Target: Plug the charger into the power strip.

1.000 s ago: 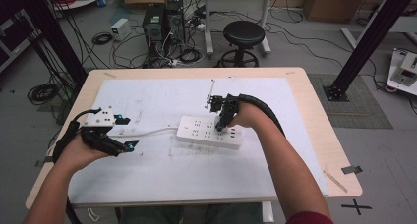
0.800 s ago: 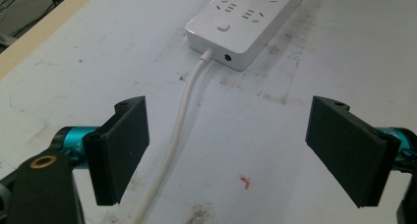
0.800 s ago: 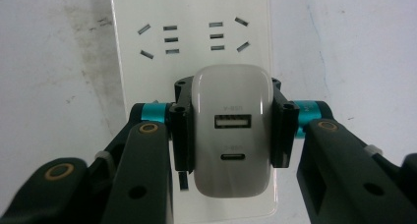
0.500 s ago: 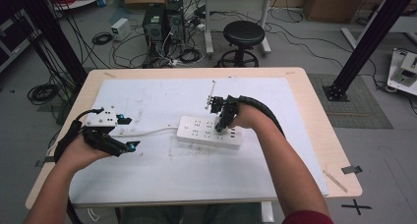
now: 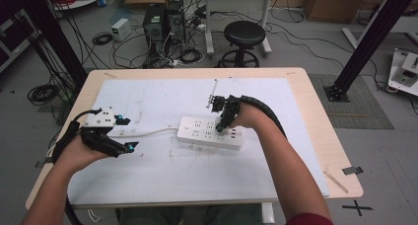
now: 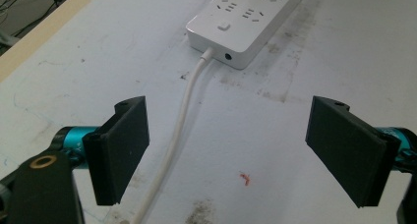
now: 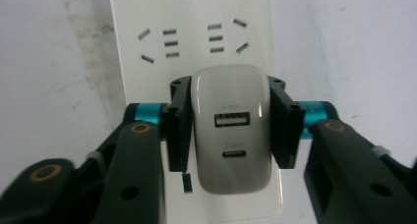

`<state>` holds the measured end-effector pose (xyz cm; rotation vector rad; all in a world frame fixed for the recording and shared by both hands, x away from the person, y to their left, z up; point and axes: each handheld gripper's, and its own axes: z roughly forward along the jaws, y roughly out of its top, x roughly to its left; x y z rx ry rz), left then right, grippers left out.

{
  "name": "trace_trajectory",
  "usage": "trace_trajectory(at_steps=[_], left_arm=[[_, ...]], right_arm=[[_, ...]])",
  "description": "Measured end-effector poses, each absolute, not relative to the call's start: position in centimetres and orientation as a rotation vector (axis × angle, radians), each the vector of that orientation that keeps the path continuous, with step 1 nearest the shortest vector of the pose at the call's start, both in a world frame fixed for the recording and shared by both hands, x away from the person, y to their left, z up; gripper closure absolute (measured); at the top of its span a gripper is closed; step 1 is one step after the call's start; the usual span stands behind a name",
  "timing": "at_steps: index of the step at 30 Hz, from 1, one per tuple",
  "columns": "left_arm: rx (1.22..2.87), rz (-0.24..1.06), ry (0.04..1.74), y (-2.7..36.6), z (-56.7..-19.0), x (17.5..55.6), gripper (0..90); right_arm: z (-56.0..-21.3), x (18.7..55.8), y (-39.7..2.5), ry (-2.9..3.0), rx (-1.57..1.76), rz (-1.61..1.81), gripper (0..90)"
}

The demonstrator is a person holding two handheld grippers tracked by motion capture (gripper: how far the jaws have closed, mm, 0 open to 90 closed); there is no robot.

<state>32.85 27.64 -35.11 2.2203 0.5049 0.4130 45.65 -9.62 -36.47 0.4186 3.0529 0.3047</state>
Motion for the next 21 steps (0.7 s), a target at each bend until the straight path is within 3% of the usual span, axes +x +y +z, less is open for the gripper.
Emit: trace_trajectory(at_steps=[1,2,8,17,18,21], left_arm=[[2.220,0.413,0.505,27.6,-35.1,32.9,16.6],[2.222,0.414,0.502,27.6,-35.1,32.9,16.7],[2.222,0.426,0.489,27.5,-34.6,32.9,16.7],[2.211,0.445,0.460,26.9,-33.9,33.0,16.6],[2.204,0.443,0.458,26.9,-33.9,33.0,16.7],[2.197,0.445,0.448,26.8,-33.7,33.0,16.6]], right_arm=[[-36.5,45.7,-9.6,3.053,0.419,0.305,58.4],[-35.8,45.6,-10.0,3.045,0.437,0.378,50.7],[-34.7,45.3,-11.1,3.026,0.490,0.455,44.1],[-33.7,43.5,-14.3,2.929,0.572,0.741,38.8],[-33.6,42.3,-15.9,2.877,0.610,0.908,33.9],[-33.3,41.8,-16.5,2.849,0.621,0.973,32.5]])
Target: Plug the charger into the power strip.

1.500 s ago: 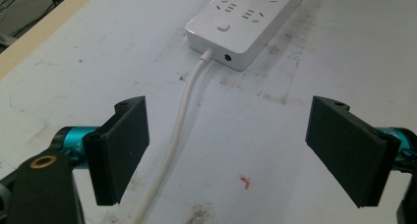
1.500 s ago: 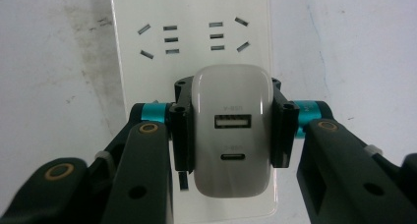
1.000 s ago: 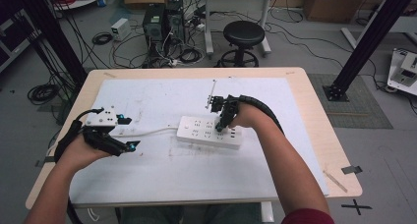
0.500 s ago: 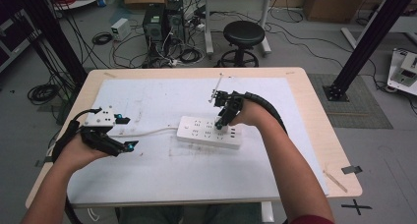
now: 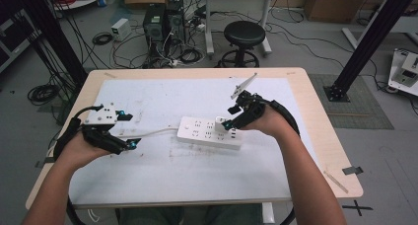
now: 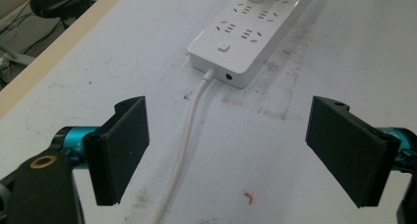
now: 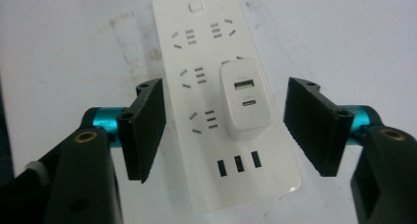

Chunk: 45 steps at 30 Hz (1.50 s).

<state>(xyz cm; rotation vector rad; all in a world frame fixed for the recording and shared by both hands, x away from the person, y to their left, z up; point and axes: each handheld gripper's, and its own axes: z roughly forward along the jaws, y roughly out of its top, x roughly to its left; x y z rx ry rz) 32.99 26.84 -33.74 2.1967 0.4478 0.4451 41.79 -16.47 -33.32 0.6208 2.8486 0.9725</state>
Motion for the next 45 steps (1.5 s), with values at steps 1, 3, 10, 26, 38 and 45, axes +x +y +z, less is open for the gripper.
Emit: trace_trajectory(at_steps=[1,3,10,26,38,45], left_arm=[[2.194,0.449,0.443,26.8,-33.7,32.9,16.6],[2.185,0.454,0.435,26.8,-33.6,32.8,16.6],[2.154,0.455,0.399,26.7,-33.5,32.8,16.7],[2.106,0.438,0.393,26.3,-33.8,33.5,16.6],[2.095,0.442,0.399,26.4,-33.4,33.4,16.7],[2.101,0.436,0.399,26.4,-33.5,33.6,16.6]], right_arm=[[-33.2,41.4,-16.8,2.834,0.630,1.001,32.1],[-33.0,41.1,-17.0,2.825,0.630,1.037,31.6],[-31.9,38.4,-18.6,2.699,0.650,1.253,22.5],[-33.0,34.6,-20.6,2.554,0.657,1.445,19.1],[-32.9,34.8,-20.8,2.535,0.681,1.425,19.1],[-33.0,35.2,-20.7,2.545,0.686,1.411,19.1]])
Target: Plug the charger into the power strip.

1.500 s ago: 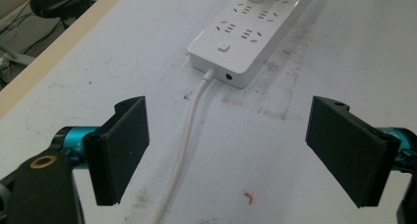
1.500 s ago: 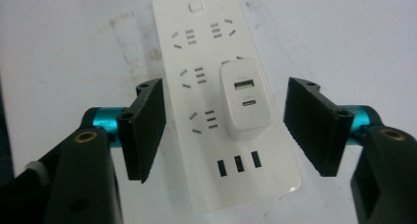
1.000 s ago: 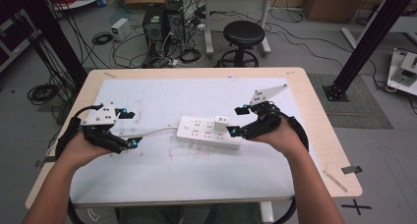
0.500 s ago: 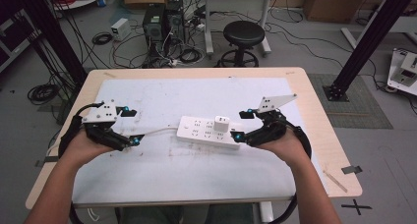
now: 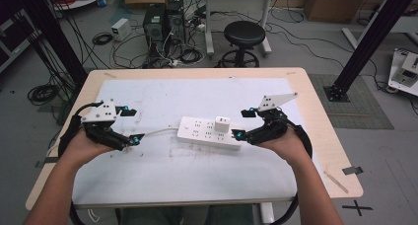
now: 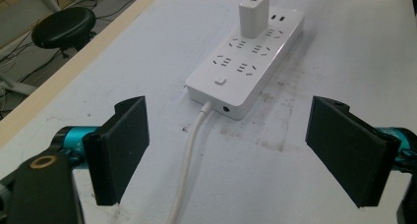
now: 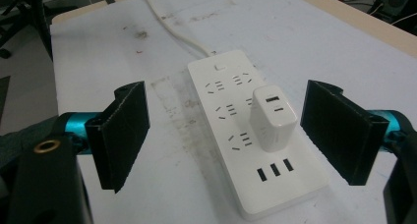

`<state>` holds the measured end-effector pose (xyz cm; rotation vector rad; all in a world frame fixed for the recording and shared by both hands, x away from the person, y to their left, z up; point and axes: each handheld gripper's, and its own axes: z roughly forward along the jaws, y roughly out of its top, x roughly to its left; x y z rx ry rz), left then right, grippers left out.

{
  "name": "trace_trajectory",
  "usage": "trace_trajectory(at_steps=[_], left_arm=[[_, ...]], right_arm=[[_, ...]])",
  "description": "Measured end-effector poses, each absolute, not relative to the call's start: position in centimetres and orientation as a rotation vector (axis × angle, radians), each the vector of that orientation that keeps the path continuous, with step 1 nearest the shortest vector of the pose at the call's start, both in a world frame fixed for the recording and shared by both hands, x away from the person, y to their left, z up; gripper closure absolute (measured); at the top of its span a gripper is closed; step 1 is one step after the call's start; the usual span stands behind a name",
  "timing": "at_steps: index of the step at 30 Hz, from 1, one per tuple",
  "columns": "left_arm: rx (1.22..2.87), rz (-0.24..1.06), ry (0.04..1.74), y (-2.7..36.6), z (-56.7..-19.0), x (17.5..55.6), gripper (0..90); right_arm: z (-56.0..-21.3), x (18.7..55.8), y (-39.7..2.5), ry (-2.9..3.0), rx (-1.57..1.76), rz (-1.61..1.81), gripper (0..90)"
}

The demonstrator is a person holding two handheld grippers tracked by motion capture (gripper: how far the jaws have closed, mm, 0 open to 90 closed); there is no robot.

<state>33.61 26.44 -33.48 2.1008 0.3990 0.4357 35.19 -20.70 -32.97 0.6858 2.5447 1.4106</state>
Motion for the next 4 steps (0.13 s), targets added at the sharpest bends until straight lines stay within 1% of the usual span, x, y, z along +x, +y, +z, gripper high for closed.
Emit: trace_trajectory(at_steps=[4], left_arm=[[2.095,0.436,0.401,26.55,-33.52,33.76,16.6]], right_arm=[[-32.92,35.31,-20.66,2.543,0.682,1.407,19.1]])
